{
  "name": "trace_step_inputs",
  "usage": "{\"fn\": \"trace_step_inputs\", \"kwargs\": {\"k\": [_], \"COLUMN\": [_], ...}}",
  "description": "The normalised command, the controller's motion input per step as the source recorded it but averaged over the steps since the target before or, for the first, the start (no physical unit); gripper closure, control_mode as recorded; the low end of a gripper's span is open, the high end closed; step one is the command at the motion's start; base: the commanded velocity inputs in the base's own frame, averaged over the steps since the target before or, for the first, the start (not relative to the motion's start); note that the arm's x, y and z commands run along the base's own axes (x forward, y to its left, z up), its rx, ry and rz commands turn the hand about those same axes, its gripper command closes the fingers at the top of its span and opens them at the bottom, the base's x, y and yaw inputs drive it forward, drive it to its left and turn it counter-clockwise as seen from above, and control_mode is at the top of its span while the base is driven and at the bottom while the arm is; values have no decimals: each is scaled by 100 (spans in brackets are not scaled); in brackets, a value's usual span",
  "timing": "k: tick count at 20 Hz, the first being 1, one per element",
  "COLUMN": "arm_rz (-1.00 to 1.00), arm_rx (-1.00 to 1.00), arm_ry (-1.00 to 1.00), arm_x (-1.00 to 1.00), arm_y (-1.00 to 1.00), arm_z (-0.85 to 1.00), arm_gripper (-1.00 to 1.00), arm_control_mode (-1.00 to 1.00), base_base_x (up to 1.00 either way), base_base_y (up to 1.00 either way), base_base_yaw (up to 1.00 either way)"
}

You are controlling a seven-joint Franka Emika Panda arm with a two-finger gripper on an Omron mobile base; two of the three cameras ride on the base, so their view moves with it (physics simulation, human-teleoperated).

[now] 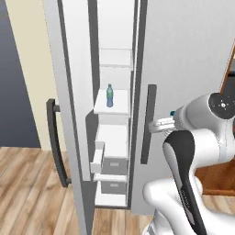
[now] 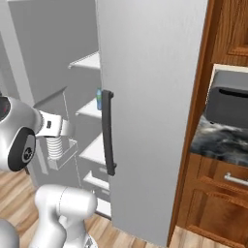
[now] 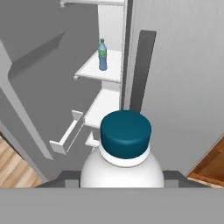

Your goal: Take the bottled waters from the counter and place them in the freezer to freeze. Close the freezer door after placing the bottles.

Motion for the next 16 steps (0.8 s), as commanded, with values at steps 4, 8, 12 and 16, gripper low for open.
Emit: {"fn": "trace_step_inputs", "kwargs": {"k": [4, 8, 12, 16], "arm_rz": [0, 0, 0, 0], "arm_rx": [0, 0, 0, 0], "arm_ry": [0, 0, 0, 0], "arm_x": [0, 0, 0, 0], "arm_y": [0, 0, 0, 0], "arm_z": [0, 0, 0, 0], "arm_gripper": [100, 100, 100, 100], "arm_control_mode": [100, 100, 100, 100], "base_base_x": [29, 37, 30, 33], "base_base_y": [10, 7, 5, 3], "base_base_yaw": [27, 29, 23, 6]}}
